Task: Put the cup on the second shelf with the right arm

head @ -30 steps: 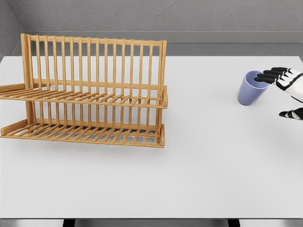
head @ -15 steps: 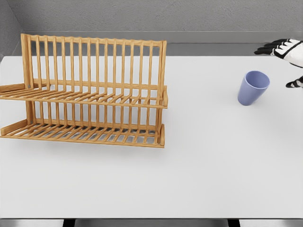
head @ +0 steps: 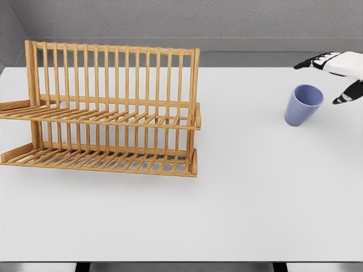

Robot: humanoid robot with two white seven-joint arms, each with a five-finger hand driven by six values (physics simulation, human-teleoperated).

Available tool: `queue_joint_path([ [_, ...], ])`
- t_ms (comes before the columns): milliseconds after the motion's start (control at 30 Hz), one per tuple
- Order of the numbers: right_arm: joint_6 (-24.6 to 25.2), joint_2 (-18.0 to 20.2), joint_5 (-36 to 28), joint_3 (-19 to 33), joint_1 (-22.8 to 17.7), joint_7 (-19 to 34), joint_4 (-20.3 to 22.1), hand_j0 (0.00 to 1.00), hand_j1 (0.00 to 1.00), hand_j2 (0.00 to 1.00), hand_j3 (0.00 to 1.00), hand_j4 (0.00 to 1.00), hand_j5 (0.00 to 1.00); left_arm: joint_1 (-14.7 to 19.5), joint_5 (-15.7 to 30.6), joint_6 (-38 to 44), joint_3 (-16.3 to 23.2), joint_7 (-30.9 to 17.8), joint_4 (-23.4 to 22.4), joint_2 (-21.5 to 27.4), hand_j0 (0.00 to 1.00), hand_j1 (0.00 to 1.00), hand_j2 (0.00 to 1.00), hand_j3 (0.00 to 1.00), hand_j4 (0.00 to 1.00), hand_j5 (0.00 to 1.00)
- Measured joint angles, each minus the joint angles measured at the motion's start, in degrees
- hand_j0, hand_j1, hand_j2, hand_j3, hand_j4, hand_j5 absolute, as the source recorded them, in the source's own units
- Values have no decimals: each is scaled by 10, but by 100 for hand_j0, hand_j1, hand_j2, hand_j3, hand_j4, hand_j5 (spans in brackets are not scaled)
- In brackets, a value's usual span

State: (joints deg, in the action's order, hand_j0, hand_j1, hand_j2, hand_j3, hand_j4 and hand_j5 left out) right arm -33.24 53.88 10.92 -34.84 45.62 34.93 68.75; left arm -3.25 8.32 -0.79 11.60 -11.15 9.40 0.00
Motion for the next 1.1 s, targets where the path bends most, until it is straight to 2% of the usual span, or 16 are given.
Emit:
queue_joint_path([
  [133, 0, -6, 1, -21, 7, 1, -16, 100, 100, 100, 100, 100, 100, 0, 0, 0, 0, 0, 0, 0, 100, 100, 100, 100, 100, 100],
  [267, 0, -23, 0, -51, 35, 1, -47, 100, 100, 100, 100, 100, 100, 0, 0, 0, 0, 0, 0, 0, 100, 100, 100, 100, 100, 100],
  [400, 0, -36, 1, -74, 38, 1, -76, 100, 100, 100, 100, 100, 100, 0, 0, 0, 0, 0, 0, 0, 100, 100, 100, 100, 100, 100],
  [800, 0, -65, 2, -84, 54, 1, -134, 100, 100, 100, 100, 100, 100, 0, 0, 0, 0, 0, 0, 0, 100, 100, 100, 100, 100, 100],
  [1100, 0, -77, 3, -87, 57, 1, -155, 100, 100, 100, 100, 100, 100, 0, 0, 0, 0, 0, 0, 0, 100, 100, 100, 100, 100, 100],
])
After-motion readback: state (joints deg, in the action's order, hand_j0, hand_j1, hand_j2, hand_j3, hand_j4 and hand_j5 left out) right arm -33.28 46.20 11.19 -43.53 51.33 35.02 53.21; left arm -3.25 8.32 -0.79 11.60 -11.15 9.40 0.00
